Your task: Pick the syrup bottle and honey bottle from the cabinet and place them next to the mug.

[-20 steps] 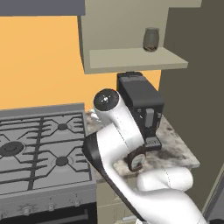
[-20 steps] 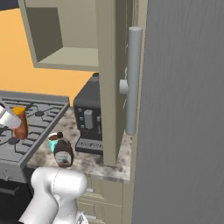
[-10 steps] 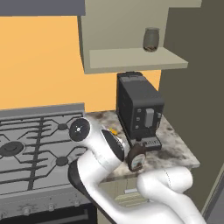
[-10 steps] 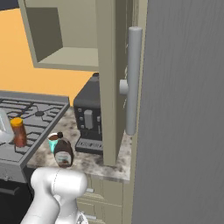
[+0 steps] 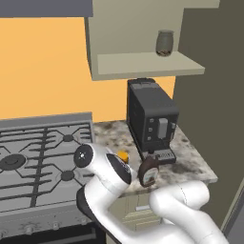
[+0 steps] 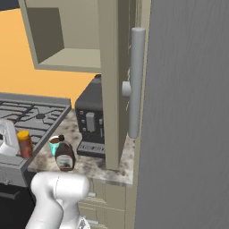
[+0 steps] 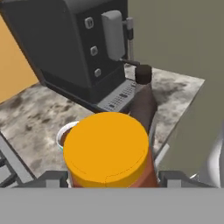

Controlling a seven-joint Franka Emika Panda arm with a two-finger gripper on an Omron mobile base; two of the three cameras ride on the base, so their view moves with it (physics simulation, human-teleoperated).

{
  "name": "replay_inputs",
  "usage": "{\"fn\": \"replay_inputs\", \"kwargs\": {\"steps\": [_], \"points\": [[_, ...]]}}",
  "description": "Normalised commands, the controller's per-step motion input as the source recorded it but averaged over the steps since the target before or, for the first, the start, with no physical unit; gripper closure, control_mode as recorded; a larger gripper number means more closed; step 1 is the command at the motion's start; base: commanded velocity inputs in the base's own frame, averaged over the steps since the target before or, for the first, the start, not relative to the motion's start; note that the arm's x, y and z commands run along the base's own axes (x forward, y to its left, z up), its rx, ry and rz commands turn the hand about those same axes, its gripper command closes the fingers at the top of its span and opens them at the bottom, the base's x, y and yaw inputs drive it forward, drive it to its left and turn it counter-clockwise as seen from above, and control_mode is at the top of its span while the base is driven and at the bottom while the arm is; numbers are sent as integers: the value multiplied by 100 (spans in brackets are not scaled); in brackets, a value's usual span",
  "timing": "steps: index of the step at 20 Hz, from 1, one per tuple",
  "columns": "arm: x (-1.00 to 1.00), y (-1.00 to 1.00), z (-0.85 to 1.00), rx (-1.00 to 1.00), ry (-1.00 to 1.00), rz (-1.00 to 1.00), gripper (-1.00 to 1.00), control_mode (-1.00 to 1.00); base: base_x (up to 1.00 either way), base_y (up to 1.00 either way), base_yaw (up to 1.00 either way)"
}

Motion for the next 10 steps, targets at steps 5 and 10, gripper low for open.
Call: {"fn": "replay_inputs", "kwargs": {"steps": [5, 10], "points": [[9, 1, -43, 0, 0, -17, 100, -100, 0, 0, 0], [14, 8, -29, 0, 0, -14, 100, -100, 0, 0, 0]]}}
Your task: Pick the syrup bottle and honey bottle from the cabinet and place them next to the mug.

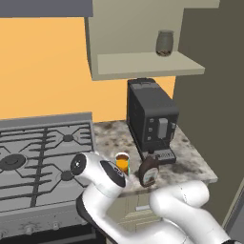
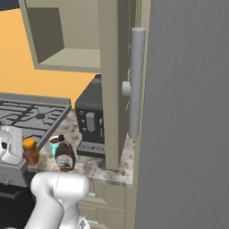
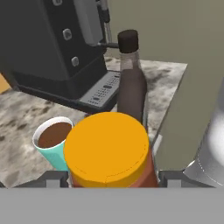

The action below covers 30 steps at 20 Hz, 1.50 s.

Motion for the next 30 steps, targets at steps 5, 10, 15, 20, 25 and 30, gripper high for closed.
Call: {"fn": "replay_inputs", "kwargs": {"steps": [5, 10, 15, 20, 25, 30], "points": [[12, 3, -20, 0, 0, -6, 100, -100, 0, 0, 0], [0, 0, -40, 0, 0, 0, 100, -100, 0, 0, 0], [1, 0, -39, 0, 0, 0, 100, -100, 0, 0, 0], [21, 0, -9, 0, 1, 0, 100, -100, 0, 0, 0], [42, 0, 0, 0, 1, 0, 100, -100, 0, 0, 0], [36, 1, 0, 0, 0, 0, 100, -100, 0, 0, 0]]}}
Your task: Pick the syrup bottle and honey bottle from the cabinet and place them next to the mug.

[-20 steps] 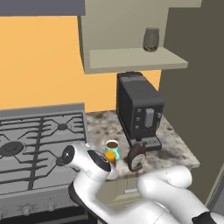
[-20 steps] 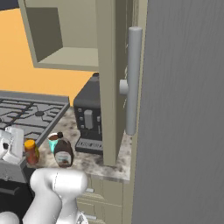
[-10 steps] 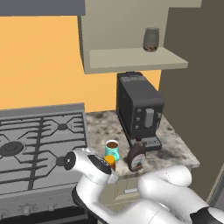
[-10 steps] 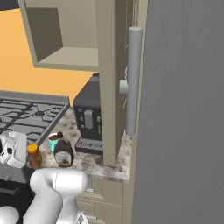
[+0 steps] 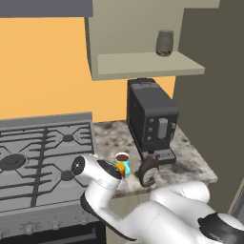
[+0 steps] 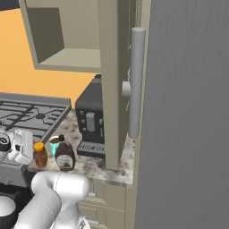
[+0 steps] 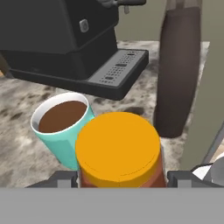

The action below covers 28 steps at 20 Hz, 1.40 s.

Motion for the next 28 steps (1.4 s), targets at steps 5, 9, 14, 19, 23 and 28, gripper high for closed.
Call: {"fn": "replay_inputs", "kwargs": {"steps": [5, 9, 14, 19, 23, 28], "points": [[13, 3, -10, 0, 0, 0, 100, -100, 0, 0, 0], [6, 0, -32, 0, 0, 0, 100, -100, 0, 0, 0], [8, 0, -42, 0, 0, 0, 100, -100, 0, 0, 0], [2, 0, -30, 0, 0, 0, 100, -100, 0, 0, 0], [0, 0, 0, 0, 0, 0, 100, -100, 0, 0, 0], [0, 0, 0, 0, 0, 0, 100, -100, 0, 0, 0]]}}
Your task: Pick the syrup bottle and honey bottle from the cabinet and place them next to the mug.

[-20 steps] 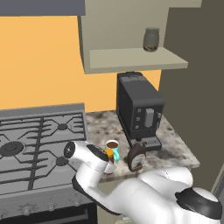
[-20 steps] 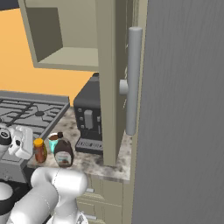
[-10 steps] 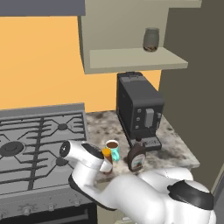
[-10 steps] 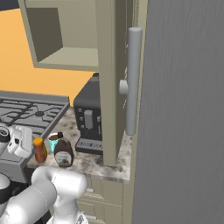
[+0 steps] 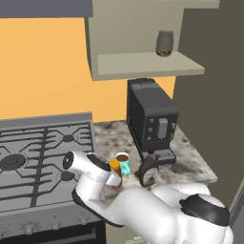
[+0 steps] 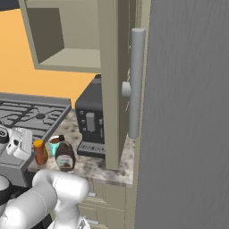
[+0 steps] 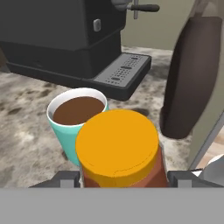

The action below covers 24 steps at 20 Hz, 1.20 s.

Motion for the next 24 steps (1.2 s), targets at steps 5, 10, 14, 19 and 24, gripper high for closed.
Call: {"fn": "replay_inputs", "kwargs": {"steps": [5, 10, 14, 19, 24], "points": [[0, 0, -2, 0, 0, 0, 100, -100, 0, 0, 0], [0, 0, 0, 0, 0, 0, 100, -100, 0, 0, 0], [0, 0, 0, 0, 0, 0, -100, -100, 0, 0, 0], [0, 0, 0, 0, 0, 0, -100, -100, 0, 0, 0], [0, 0, 0, 0, 0, 0, -100, -100, 0, 0, 0]]}}
